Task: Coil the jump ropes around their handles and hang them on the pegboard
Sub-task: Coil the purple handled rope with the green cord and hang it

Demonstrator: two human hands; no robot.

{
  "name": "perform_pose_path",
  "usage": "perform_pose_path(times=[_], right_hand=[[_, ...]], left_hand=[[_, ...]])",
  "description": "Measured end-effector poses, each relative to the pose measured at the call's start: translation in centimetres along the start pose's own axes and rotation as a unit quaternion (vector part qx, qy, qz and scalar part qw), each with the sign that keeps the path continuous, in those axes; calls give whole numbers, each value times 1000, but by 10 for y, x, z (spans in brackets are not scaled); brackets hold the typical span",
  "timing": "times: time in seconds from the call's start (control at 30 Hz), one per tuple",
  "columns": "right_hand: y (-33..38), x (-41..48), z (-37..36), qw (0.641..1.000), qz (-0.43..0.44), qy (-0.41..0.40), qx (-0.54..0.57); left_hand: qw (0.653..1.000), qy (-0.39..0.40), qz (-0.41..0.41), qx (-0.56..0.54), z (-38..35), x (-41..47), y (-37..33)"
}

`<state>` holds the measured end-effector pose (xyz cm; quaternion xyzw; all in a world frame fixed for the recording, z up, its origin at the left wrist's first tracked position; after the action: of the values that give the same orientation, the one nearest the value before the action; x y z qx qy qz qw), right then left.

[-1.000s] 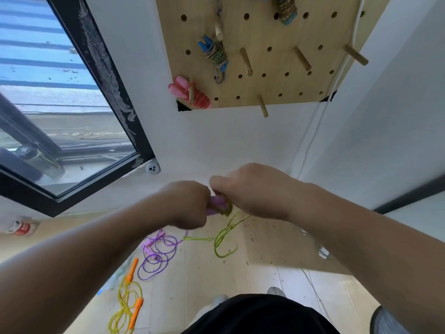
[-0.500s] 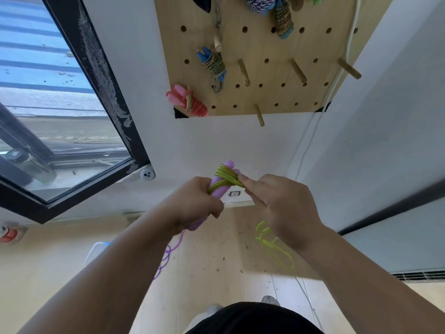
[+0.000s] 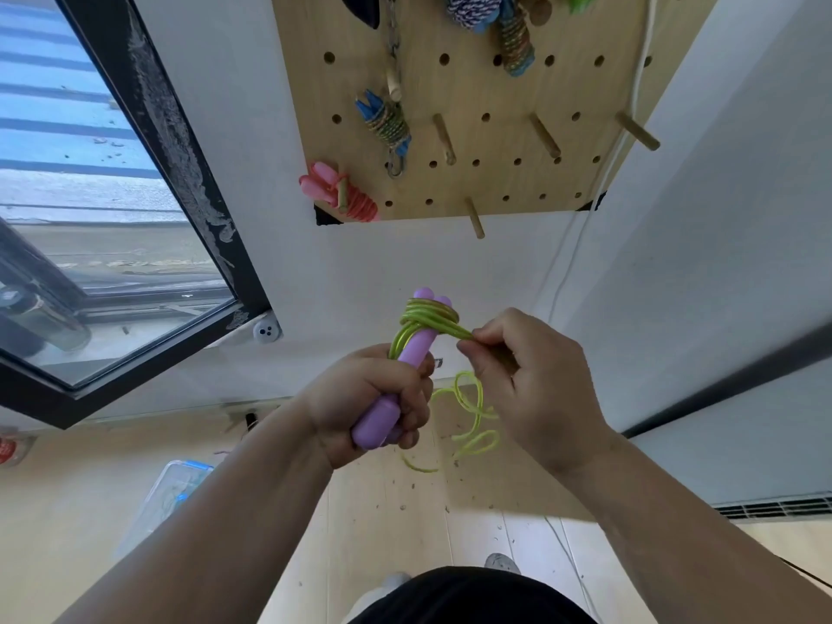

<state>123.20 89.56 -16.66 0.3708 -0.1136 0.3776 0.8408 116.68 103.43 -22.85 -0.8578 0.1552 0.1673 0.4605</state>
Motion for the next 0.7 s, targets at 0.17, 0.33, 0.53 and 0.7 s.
perform_pose_path(times=[0.17, 0.33, 0.53, 0.7], right_hand=[[-17, 2, -20, 913, -256, 132, 290], [-7, 1, -36, 881, -235, 196, 360], [9, 15, -26, 904, -132, 228, 337], [8, 12, -26, 920, -85, 295, 246]], left_hand=[[987, -58, -44, 141, 22, 4, -17], [990, 6, -41, 138, 11, -3, -29], [985, 150, 61, -65, -12, -12, -3], [943, 273, 108, -155, -32, -16, 15]])
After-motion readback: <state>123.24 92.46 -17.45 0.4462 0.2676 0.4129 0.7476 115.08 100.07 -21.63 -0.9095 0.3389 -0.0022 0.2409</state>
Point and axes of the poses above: each hand's wrist, its own x-axis towards the middle knuckle, its own z-axis out of the back of the hand, y = z × x, the point moved 6 cm from there along x, towards the middle knuckle, and after that the axes turned 6 degrees about -x, right-handed, at the moved point
